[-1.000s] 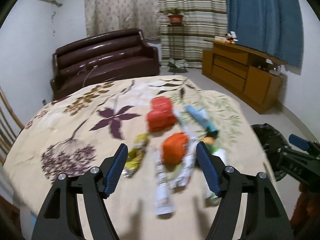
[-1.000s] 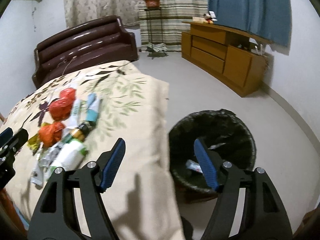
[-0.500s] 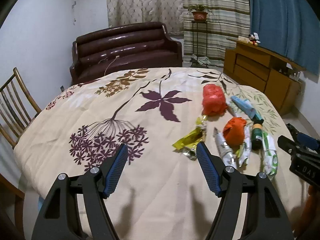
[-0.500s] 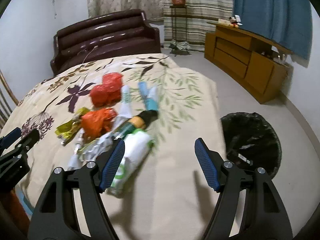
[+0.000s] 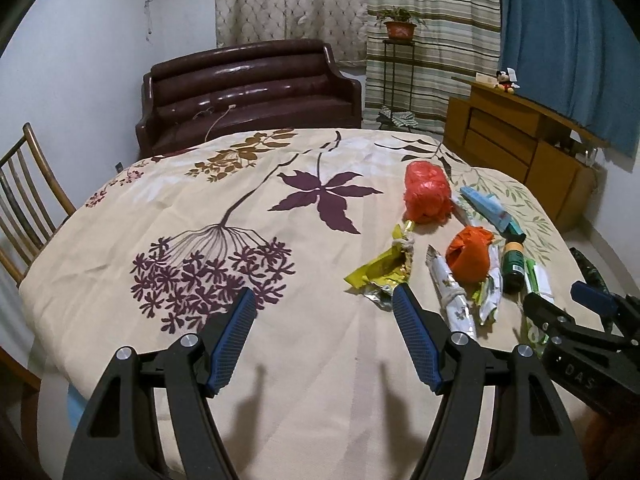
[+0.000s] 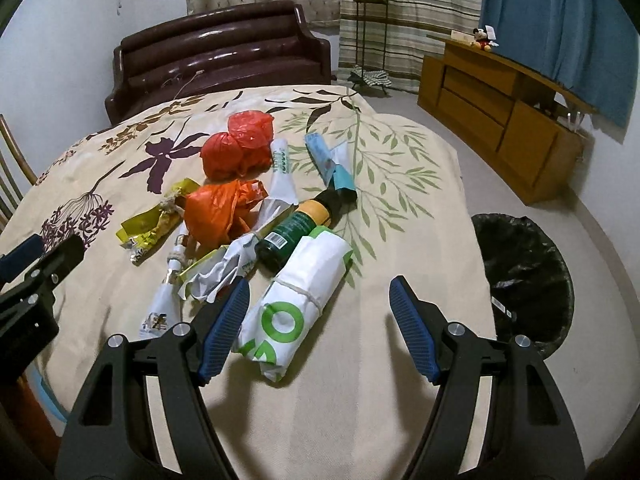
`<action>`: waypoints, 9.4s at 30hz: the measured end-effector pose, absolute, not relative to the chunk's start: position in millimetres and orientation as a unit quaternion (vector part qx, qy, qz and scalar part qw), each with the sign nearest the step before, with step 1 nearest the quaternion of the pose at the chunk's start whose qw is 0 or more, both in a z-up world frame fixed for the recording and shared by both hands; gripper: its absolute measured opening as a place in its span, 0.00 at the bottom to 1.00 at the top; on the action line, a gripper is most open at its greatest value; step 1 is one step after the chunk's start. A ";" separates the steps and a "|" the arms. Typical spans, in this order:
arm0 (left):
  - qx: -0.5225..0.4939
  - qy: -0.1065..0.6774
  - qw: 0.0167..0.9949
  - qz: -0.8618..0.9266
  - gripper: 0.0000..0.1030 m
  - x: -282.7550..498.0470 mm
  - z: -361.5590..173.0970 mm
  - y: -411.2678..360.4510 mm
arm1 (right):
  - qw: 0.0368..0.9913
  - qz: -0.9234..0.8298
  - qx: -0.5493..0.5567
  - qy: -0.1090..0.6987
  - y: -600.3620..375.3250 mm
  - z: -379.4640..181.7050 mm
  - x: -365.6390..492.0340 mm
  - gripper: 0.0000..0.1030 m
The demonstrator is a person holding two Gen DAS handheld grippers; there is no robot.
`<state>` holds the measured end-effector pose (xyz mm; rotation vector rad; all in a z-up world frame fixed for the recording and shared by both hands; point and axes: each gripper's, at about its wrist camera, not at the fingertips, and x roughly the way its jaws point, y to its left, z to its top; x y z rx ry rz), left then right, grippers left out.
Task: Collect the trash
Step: 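Grasp the white string-tied paper roll with the left gripper while the right grasps the white green-print bag, then carry the paper roll and the green-print bag over the black bin, then open both grippers to drop the roll and bag into the bin, then move both open grippers back toward the remaining trash on the bed, then grasp the green spray can with the right gripper while the left grasps the yellow wrapper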
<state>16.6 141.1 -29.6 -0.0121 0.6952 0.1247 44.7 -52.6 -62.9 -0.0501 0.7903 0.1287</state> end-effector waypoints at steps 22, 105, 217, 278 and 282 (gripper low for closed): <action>-0.011 0.348 0.936 0.048 0.67 12.4 -33.3 128.9 | 0.914 0.072 -0.025 0.400 -57.1 -68.1 42.6 0.36; 0.016 0.330 0.939 -0.096 0.17 22.7 -9.9 16.3 | 0.938 0.010 0.016 0.346 -172.7 -37.9 36.9 0.27; -0.006 0.341 0.939 0.037 0.55 48.4 -27.0 136.8 | 0.916 0.056 -0.010 0.397 -62.5 -65.6 86.2 0.54; -0.020 0.367 0.929 -0.034 0.30 64.2 -30.1 114.4 | 0.916 0.078 -0.010 0.393 -71.7 -61.9 86.8 0.22; -0.020 0.351 0.935 -0.042 0.30 57.4 -20.2 101.3 | 0.921 0.069 -0.007 0.384 -84.5 -56.6 81.4 0.22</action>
